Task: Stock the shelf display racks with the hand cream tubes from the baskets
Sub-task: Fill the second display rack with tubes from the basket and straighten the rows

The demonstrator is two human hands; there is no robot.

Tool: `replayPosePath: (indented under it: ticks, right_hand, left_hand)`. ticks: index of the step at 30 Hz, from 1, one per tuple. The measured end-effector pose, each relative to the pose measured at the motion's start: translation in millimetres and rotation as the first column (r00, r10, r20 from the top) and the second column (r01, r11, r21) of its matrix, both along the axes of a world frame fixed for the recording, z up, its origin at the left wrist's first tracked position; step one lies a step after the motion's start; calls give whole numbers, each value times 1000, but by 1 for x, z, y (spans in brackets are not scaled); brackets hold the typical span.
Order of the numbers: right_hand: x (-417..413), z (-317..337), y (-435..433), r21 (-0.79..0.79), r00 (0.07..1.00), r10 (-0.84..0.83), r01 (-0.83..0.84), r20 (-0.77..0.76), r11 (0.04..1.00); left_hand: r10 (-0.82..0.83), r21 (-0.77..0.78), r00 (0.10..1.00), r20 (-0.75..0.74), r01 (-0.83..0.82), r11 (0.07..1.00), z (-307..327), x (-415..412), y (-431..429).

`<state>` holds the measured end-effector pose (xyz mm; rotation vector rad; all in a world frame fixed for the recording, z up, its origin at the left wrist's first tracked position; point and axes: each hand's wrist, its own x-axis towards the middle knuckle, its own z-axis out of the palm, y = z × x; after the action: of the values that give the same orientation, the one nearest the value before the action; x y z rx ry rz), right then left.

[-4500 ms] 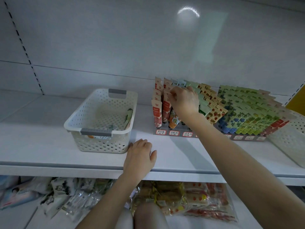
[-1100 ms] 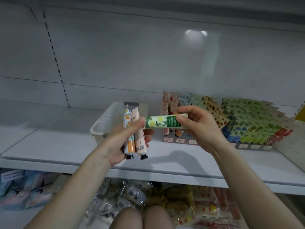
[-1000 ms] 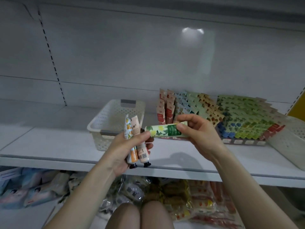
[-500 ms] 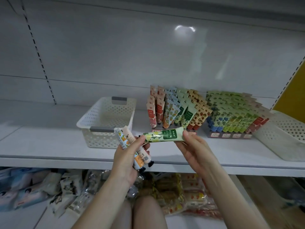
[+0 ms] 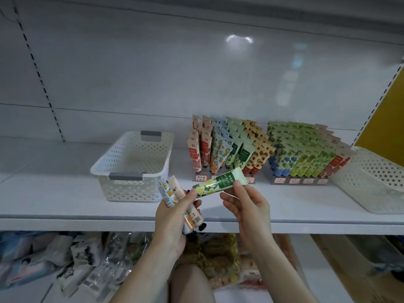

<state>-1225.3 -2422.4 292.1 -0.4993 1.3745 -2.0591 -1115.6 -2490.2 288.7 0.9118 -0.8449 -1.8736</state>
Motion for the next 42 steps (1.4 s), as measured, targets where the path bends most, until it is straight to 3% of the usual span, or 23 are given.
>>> replayPosePath:
  ticks: [6, 11, 16, 19, 31, 42]
  right_hand:
    - [-11, -5, 2, 7, 1000, -1, 1, -29, 1000]
    - [-44, 4, 11, 104, 965, -101, 130, -244, 986]
    - [-89, 23, 3, 165, 752, -188, 368, -632, 915]
    - [-102, 33, -11, 171, 614, -172, 459, -770, 872]
    - [-113, 27, -72, 205, 454, -40, 477, -890, 854]
    - [-122, 25, -87, 335, 480, 87, 460, -873, 822]
  left_hand:
    - [-39, -65, 998, 53, 42, 997, -6, -3, -1]
    - [-74, -74, 995, 62, 79, 994, -13, -3, -5]
    - [-61, -57, 997, 53, 64, 996, -20, -5, -12]
    - [-61, -47, 996, 58, 64, 997, -24, -7, -15]
    - [-80, -49, 994, 72, 84, 995, -29, -5, -28]
    - [-69, -26, 995, 77, 71, 997, -38, -7, -32]
